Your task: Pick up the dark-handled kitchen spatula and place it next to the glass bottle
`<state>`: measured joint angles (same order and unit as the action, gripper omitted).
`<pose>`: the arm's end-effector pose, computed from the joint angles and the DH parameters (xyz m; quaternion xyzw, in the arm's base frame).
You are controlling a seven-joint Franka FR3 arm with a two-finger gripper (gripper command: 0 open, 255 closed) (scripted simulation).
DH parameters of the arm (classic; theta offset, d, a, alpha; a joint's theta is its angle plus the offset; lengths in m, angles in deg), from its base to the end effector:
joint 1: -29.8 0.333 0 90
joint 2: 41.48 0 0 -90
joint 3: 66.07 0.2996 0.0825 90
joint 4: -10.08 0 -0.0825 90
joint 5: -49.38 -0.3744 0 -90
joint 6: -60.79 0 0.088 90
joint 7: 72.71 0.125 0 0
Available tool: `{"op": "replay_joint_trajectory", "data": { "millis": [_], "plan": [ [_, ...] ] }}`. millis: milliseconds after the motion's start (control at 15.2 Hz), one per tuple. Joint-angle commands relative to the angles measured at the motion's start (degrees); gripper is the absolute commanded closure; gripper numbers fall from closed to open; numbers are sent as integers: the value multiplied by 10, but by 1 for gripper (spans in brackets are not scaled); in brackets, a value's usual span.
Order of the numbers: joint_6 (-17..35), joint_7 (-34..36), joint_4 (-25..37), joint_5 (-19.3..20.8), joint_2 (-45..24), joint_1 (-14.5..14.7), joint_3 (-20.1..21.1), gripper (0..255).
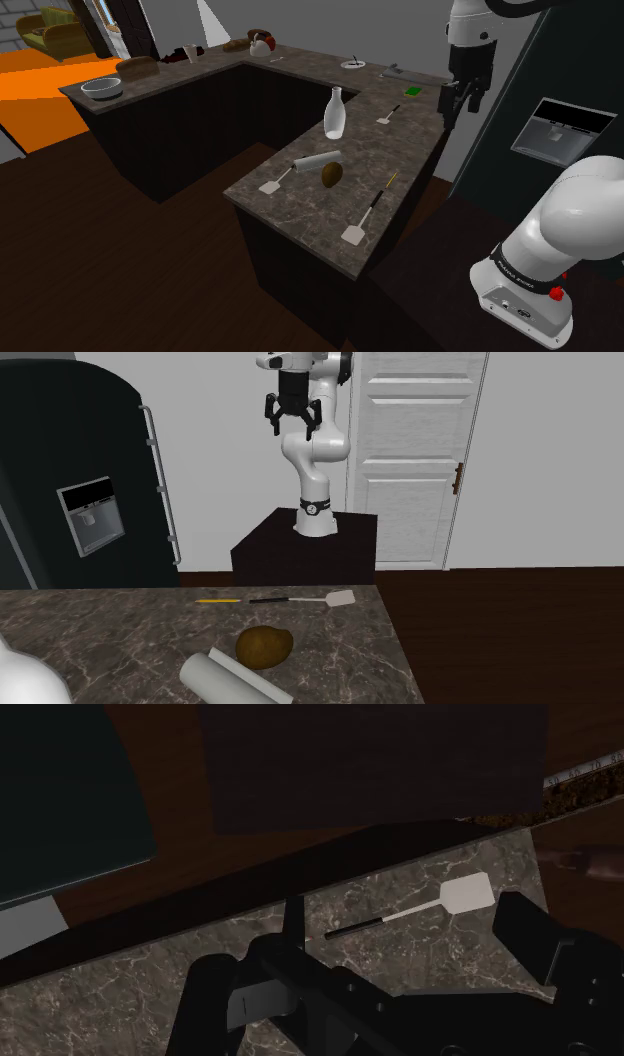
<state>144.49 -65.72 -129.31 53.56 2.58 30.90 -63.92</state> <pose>0.2924 0.0084 0.5133 0.9928 -0.0393 -0.0969 0.0578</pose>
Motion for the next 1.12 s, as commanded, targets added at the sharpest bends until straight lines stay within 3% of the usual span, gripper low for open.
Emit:
{"op": "replay_joint_trajectory", "data": {
  "millis": [0,528,1056],
  "plan": [
    [0,0,0,0,0,0,0,0],
    [177,189,-135,-65,-13,-28,62,0],
    [398,373,-209,-117,-124,-59,138,0]
  ]
}}
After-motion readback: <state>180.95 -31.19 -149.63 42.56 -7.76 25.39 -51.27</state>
